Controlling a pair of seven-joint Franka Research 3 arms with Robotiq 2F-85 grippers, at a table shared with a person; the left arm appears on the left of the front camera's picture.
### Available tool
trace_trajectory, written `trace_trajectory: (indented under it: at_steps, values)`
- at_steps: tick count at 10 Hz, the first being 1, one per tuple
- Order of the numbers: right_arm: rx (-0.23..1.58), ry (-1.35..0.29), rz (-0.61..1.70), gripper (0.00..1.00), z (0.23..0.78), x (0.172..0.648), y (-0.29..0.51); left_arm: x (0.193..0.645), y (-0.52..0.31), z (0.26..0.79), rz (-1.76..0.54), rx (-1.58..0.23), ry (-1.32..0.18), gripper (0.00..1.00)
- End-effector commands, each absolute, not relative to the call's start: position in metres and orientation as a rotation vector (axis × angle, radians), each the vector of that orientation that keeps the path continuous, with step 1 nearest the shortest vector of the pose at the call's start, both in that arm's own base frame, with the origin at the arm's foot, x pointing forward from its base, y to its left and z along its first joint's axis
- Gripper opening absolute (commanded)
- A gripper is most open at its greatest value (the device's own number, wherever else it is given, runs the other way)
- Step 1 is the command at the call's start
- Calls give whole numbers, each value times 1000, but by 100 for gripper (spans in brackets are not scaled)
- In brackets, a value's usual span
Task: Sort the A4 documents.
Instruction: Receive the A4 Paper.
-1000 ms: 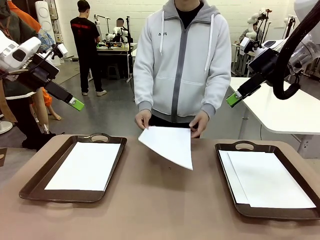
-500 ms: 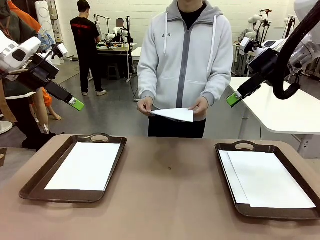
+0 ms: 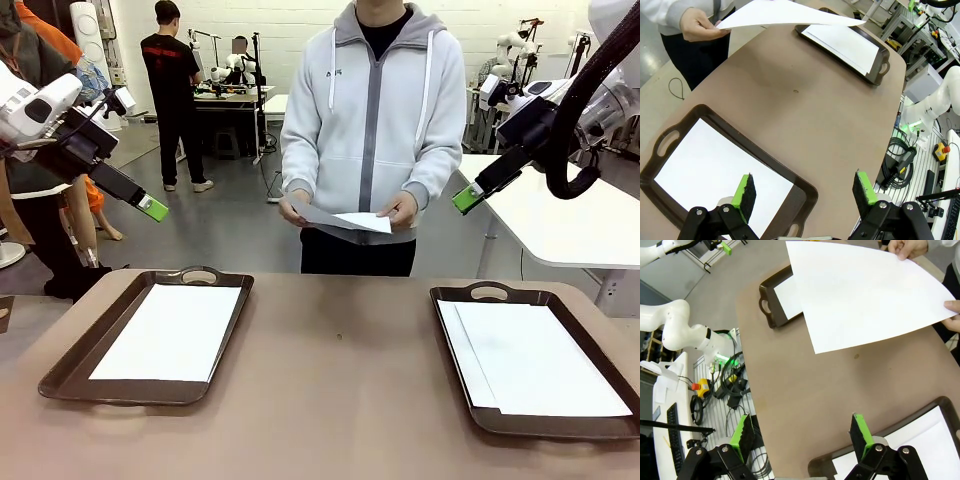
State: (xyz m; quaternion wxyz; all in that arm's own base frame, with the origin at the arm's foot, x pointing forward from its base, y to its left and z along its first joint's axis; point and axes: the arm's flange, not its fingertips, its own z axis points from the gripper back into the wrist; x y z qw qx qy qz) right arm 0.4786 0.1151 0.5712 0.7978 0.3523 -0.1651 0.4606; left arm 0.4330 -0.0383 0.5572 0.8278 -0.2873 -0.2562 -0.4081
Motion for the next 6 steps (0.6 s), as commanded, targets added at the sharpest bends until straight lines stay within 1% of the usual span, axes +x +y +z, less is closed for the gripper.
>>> trace_trajectory:
  at_steps: [1,6]
  values:
    - [751,-367,1000,100,572,480,116,433,-39,558,-864,-607,-545,100]
    - [751,-367,1000,100,572,480,116,433,-39,558,-864,-607,-545,100]
